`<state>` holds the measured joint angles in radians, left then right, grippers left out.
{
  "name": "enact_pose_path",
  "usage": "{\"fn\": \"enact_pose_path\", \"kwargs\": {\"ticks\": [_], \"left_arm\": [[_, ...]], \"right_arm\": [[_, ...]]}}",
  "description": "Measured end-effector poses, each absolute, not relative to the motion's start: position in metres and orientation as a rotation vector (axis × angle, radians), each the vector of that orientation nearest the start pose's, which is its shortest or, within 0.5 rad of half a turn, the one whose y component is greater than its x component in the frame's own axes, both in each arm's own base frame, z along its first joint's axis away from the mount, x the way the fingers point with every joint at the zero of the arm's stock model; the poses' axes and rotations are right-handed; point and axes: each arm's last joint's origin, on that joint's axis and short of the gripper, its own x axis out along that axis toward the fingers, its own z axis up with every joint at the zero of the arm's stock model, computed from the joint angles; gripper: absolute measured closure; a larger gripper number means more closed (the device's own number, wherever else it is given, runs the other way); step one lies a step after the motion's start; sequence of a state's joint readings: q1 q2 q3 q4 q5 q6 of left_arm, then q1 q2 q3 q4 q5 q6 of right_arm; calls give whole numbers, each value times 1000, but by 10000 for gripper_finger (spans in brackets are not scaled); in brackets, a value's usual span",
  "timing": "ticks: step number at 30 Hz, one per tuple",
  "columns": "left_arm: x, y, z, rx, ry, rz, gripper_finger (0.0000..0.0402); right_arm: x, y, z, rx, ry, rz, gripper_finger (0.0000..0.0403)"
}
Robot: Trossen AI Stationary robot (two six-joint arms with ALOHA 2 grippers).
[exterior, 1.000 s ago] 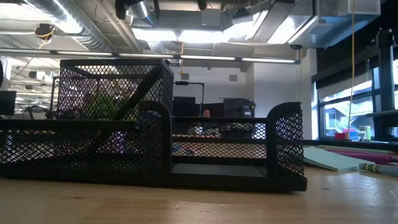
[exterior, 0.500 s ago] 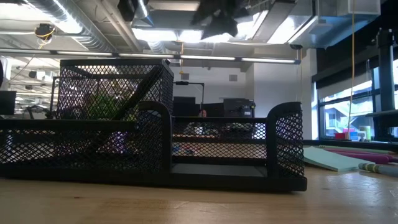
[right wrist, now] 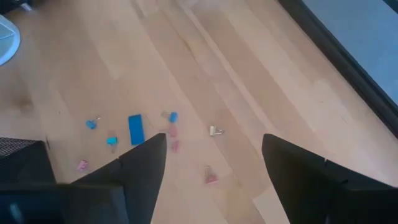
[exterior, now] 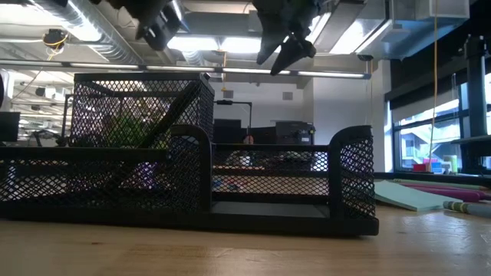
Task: Pick and place office supplies into organizer
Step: Put the pen into the desk organizer
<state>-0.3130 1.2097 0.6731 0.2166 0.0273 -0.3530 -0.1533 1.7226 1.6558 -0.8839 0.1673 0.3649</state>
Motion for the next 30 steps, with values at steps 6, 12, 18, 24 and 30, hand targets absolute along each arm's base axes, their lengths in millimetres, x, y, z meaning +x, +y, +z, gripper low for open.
{"fn": "enact_pose_path", "kwargs": {"ticks": [6, 12, 18, 24, 30], "left_arm": [[252, -92, 229, -279, 448, -273, 362], [261, -96, 208, -258, 530, -253, 365], [267, -99, 190, -206, 593, -250, 362], [270, -100, 179, -176, 632, -256, 365], [270, -100, 174, -151, 661, -260, 362]], "right_arm": [[360, -61, 330, 352, 881, -479, 135], [360, -60, 330, 375, 876, -489, 135], [360, -56, 330, 372, 878, -480, 135], [361, -53, 330, 367, 879, -471, 135], [361, -51, 330, 365, 879, -466, 135]]}}
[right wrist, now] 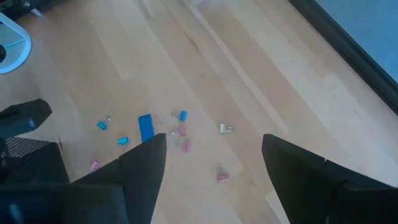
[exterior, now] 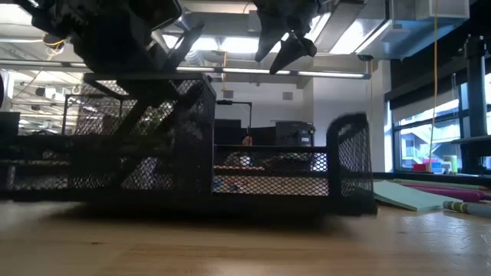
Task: Pick and place office supplies into organizer
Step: Put the pen into the desk organizer, then put the scissors into the desk organizer
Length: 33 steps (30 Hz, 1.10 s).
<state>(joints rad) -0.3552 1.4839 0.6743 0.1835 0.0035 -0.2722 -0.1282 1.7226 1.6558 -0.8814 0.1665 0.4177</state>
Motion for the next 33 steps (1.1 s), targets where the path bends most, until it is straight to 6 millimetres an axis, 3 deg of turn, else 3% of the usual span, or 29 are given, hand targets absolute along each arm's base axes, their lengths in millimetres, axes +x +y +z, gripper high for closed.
{"fn": "enact_pose_path", "kwargs": {"ticks": [21, 33], "left_arm": [[270, -102, 176, -151, 662, -288, 334], [274, -104, 202, -119, 684, -311, 334]], "right_arm": [[361, -51, 330, 335, 886, -452, 135], [359, -51, 328, 332, 915, -455, 135]]}}
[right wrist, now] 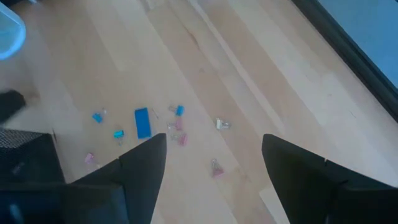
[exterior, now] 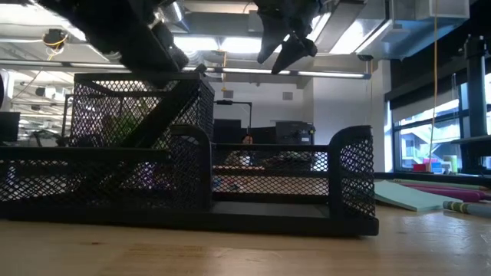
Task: Pick and place office supplies into organizer
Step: Put the scissors into the desk organizer
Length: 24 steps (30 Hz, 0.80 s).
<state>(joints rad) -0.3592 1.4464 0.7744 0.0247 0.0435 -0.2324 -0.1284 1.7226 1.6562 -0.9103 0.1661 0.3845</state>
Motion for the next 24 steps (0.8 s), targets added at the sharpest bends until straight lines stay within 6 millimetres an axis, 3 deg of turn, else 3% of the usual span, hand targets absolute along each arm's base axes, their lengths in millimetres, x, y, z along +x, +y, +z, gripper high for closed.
{"fn": "enact_pose_path", "kwargs": {"ticks": [4, 9, 16, 20, 24], "left_arm": [[270, -98, 219, -100, 649, -285, 334], [261, -77, 247, -109, 544, -241, 333], [236, -41, 286, -48, 398, -118, 333], [220, -24, 296, -5, 389, -14, 333], [209, -13, 305, 22, 355, 50, 333]], "right_arm": [[352, -50, 327, 343, 974, -472, 135], [328, -46, 335, 370, 1070, -508, 135], [304, -31, 361, 303, 1000, -486, 135], [286, -19, 350, 224, 1020, -545, 135], [270, -7, 324, 251, 1073, -564, 135]]}}
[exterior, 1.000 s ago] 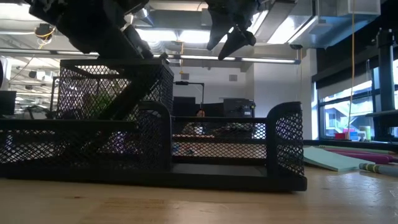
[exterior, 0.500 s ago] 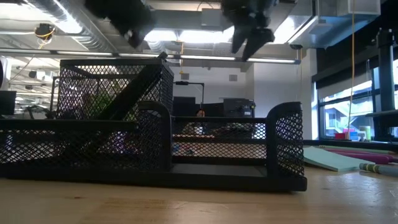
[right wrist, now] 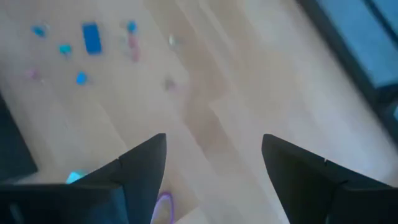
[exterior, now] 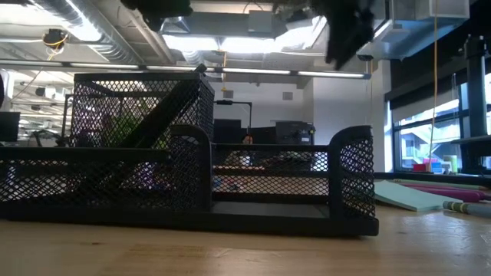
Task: Pick and place office supplies into organizer
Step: Put the scissors into the desk organizer
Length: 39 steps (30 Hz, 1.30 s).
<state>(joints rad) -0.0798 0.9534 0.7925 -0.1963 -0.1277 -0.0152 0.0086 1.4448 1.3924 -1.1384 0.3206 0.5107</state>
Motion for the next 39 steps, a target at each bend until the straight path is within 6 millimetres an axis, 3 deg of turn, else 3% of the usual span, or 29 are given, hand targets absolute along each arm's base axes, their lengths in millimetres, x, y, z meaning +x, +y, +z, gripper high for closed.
{"fn": "enact_pose_path", "kwargs": {"ticks": [9, 16, 30, 39], "left_arm": [[199, 7, 308, 49, 363, 203, 334], [199, 16, 308, 41, 364, 245, 334], [199, 18, 308, 39, 364, 256, 334], [199, 18, 308, 39, 365, 256, 334]], "right_arm": [[255, 23, 253, 410, 1222, -556, 135], [240, 31, 220, 488, 1333, -575, 135], [241, 36, 204, 564, 1322, -509, 133], [244, 49, 198, 461, 1357, -399, 133]]}}
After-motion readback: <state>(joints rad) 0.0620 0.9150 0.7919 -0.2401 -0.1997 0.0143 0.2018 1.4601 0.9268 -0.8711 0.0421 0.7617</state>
